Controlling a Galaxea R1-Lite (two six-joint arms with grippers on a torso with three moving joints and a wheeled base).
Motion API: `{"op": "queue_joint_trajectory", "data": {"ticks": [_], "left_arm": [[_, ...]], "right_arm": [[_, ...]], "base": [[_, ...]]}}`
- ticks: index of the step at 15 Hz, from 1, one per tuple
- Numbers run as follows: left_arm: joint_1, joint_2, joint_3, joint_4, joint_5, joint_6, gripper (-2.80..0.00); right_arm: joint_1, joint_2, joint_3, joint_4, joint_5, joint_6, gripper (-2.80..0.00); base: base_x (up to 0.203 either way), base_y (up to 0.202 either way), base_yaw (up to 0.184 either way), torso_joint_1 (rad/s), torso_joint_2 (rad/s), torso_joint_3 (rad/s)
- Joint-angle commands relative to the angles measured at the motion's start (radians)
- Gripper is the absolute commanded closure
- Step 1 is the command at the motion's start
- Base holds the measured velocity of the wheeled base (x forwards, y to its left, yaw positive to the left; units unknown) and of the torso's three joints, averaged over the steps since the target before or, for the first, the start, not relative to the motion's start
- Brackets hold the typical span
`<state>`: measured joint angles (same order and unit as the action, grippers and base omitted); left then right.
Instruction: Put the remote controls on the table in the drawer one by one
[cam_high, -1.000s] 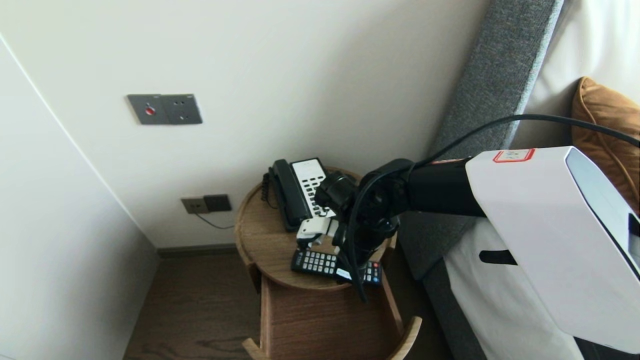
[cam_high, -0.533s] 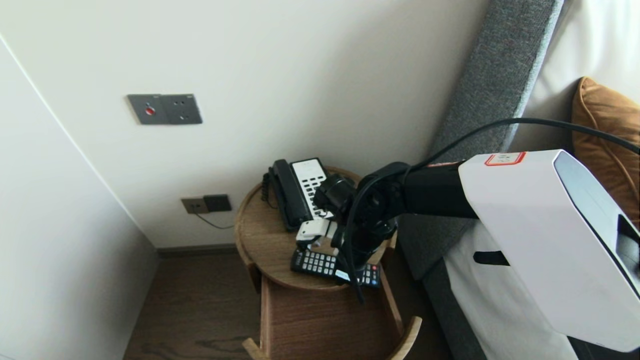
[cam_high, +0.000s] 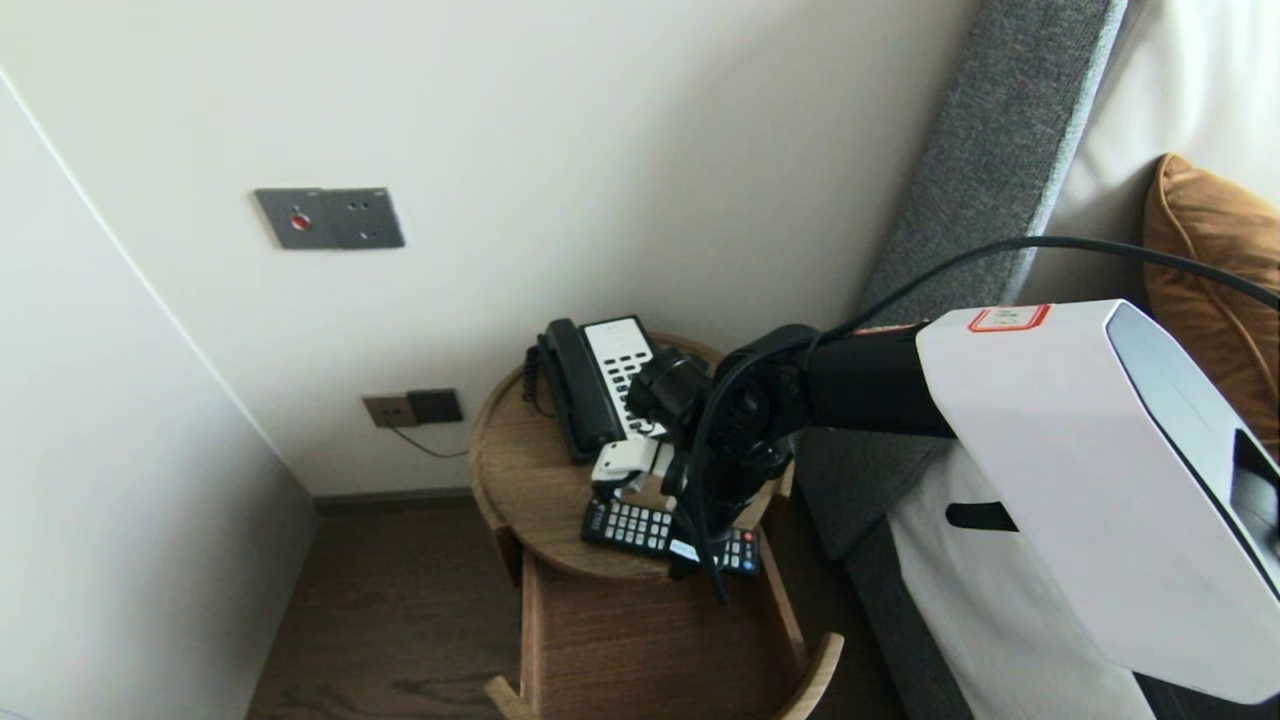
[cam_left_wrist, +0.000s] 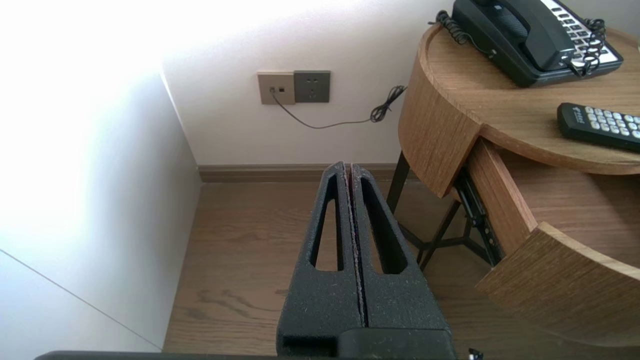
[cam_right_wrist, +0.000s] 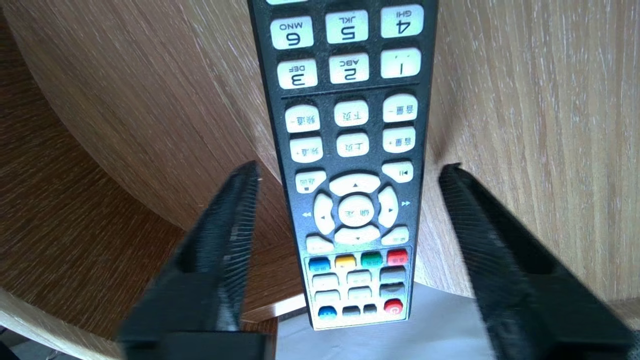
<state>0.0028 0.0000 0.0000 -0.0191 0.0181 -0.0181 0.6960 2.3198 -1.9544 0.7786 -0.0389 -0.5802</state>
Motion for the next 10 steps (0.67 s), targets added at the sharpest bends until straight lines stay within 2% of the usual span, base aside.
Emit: {"op": "queue_joint_trajectory", "data": {"ticks": [1, 3, 10], "left_arm": [[0.000, -0.005, 0.002, -0.001, 0.000, 0.000, 0.00], [0.000, -0.005, 0.002, -0.001, 0.000, 0.000, 0.00], [0.000, -0.005, 0.002, -0.001, 0.000, 0.000, 0.00]], "right_arm": [[0.000, 0.000, 0.000, -0.011, 0.001, -0.004, -2.80], [0.000, 0.001, 0.000, -0.053, 0.001, -0.003, -2.80], [0.002, 0.007, 0.000, -0.056, 0.007, -0.003, -2.80]], "base": [[0.000, 0.000, 0.000, 0.000, 0.00, 0.000], [0.000, 0.000, 0.000, 0.000, 0.00, 0.000], [0.000, 0.000, 0.000, 0.000, 0.00, 0.000]]}}
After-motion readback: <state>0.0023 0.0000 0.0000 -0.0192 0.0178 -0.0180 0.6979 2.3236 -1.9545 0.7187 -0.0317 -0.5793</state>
